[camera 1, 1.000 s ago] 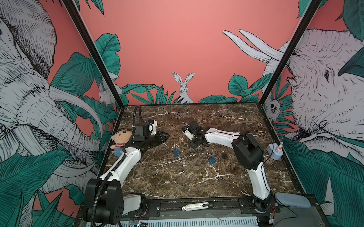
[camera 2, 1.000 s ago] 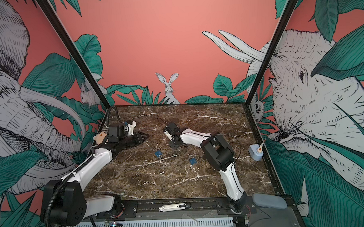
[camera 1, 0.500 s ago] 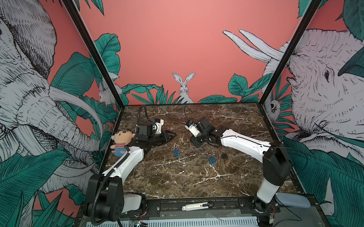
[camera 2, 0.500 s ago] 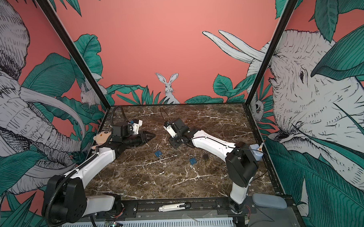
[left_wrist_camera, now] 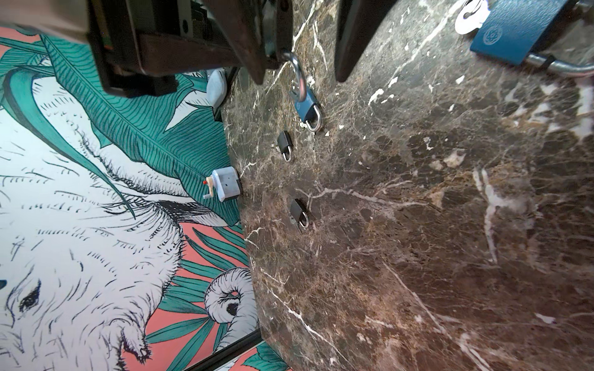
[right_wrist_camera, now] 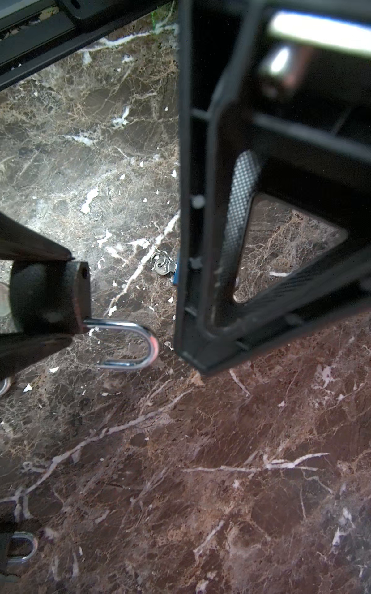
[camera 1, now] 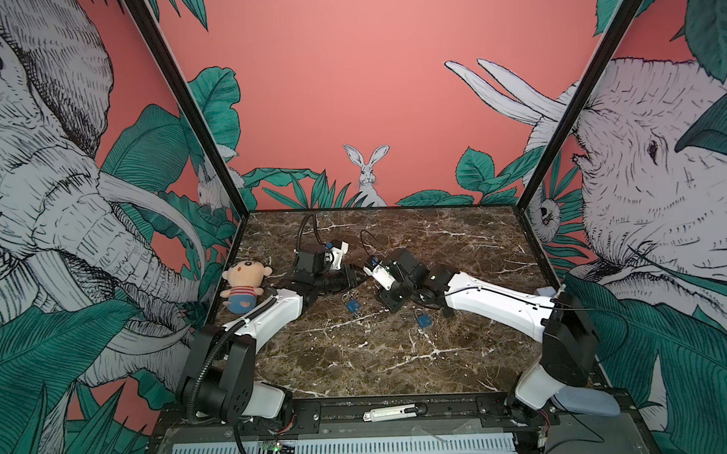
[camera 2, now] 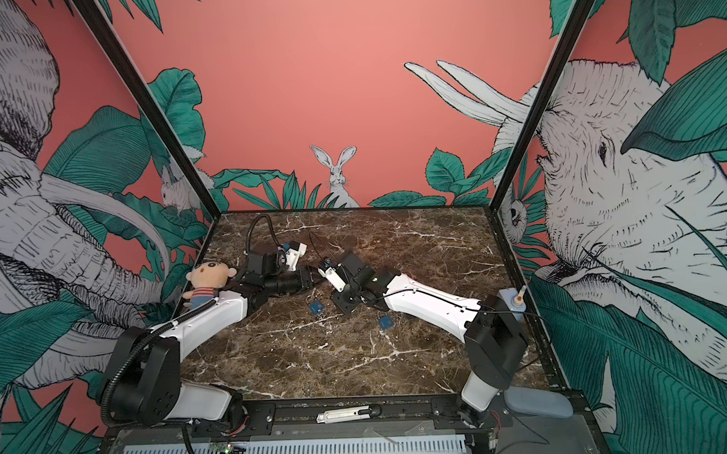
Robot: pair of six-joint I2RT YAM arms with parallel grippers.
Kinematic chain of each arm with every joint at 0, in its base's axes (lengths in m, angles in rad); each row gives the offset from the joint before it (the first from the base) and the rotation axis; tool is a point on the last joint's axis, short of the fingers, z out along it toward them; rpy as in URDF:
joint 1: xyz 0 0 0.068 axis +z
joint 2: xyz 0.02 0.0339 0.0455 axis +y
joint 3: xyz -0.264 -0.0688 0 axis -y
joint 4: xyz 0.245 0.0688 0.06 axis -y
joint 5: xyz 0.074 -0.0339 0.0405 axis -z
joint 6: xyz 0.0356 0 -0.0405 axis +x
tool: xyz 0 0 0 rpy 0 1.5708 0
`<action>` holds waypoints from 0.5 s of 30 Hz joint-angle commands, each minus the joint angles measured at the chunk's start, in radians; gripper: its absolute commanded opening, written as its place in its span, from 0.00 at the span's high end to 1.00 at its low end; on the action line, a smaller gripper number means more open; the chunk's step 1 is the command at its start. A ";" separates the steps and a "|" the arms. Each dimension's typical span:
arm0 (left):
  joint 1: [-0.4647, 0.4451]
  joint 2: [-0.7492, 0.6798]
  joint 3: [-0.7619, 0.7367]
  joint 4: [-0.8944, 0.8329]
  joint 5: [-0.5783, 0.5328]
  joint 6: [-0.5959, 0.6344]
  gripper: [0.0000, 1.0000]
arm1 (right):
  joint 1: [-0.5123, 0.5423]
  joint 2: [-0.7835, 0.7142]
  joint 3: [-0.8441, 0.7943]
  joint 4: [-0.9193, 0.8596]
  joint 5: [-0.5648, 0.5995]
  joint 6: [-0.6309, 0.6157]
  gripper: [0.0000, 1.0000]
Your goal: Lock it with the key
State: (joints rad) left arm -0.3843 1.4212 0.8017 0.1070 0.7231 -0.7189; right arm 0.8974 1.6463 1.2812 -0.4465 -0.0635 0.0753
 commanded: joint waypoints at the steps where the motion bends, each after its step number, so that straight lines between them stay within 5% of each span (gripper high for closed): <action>1: -0.008 0.004 0.014 0.039 0.018 -0.011 0.62 | 0.012 -0.029 0.017 0.006 0.029 0.002 0.93; 15: -0.045 0.068 0.028 0.072 0.041 -0.021 0.65 | 0.024 0.001 0.066 -0.009 0.050 -0.025 0.93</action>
State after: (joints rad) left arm -0.4236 1.4853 0.8032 0.1524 0.7456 -0.7380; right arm 0.9123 1.6474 1.3186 -0.4728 -0.0322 0.0608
